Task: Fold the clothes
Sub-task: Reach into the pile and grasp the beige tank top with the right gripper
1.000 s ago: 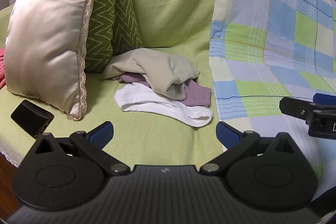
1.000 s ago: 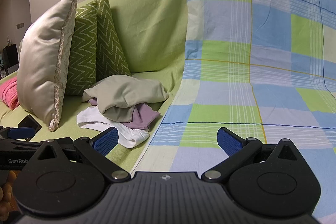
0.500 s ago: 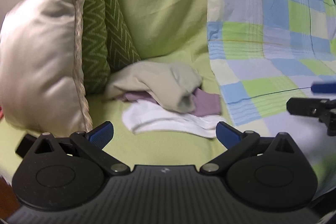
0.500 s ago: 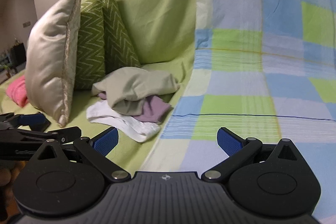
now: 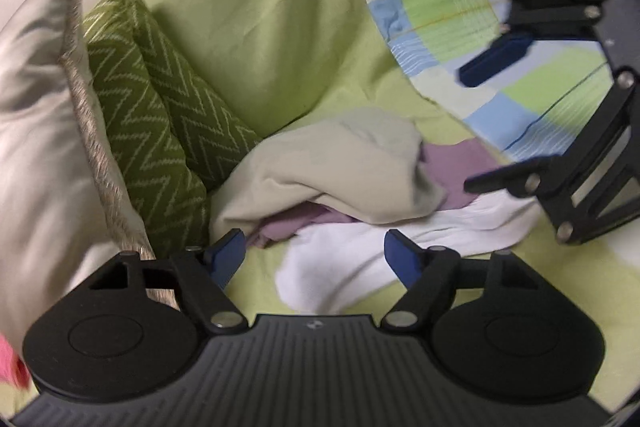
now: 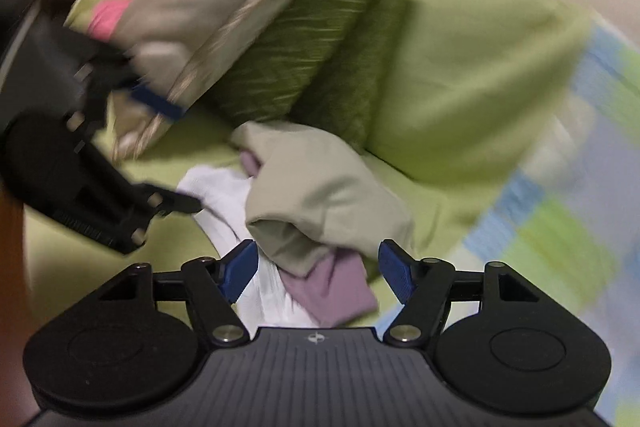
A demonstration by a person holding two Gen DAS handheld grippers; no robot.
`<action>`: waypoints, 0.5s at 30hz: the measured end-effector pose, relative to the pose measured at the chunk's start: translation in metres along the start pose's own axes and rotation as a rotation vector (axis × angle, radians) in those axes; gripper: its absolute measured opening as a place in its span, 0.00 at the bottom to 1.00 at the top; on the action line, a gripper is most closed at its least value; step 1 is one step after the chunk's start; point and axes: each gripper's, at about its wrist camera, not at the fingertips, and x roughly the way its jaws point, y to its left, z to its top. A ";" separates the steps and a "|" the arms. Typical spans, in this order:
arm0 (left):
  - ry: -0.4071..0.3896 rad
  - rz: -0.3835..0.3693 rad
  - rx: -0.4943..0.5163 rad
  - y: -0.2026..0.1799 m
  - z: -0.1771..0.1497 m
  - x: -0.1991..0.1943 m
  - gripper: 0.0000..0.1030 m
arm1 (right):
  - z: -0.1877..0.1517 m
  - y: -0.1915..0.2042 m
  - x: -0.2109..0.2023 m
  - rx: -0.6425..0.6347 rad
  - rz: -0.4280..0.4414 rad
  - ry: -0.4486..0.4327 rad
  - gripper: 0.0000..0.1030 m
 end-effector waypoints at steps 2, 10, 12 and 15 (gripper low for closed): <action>-0.015 0.011 0.027 0.000 -0.004 0.009 0.81 | 0.001 0.010 0.020 -0.106 0.002 -0.001 0.65; -0.071 0.025 0.119 -0.004 -0.007 0.020 0.99 | 0.003 0.022 0.068 -0.199 0.019 -0.009 0.04; -0.084 0.029 0.122 -0.003 0.000 0.020 0.99 | 0.008 0.005 0.058 -0.099 0.025 -0.044 0.04; -0.102 0.037 0.128 -0.003 0.014 0.017 0.99 | 0.022 -0.032 0.032 0.080 0.033 -0.096 0.04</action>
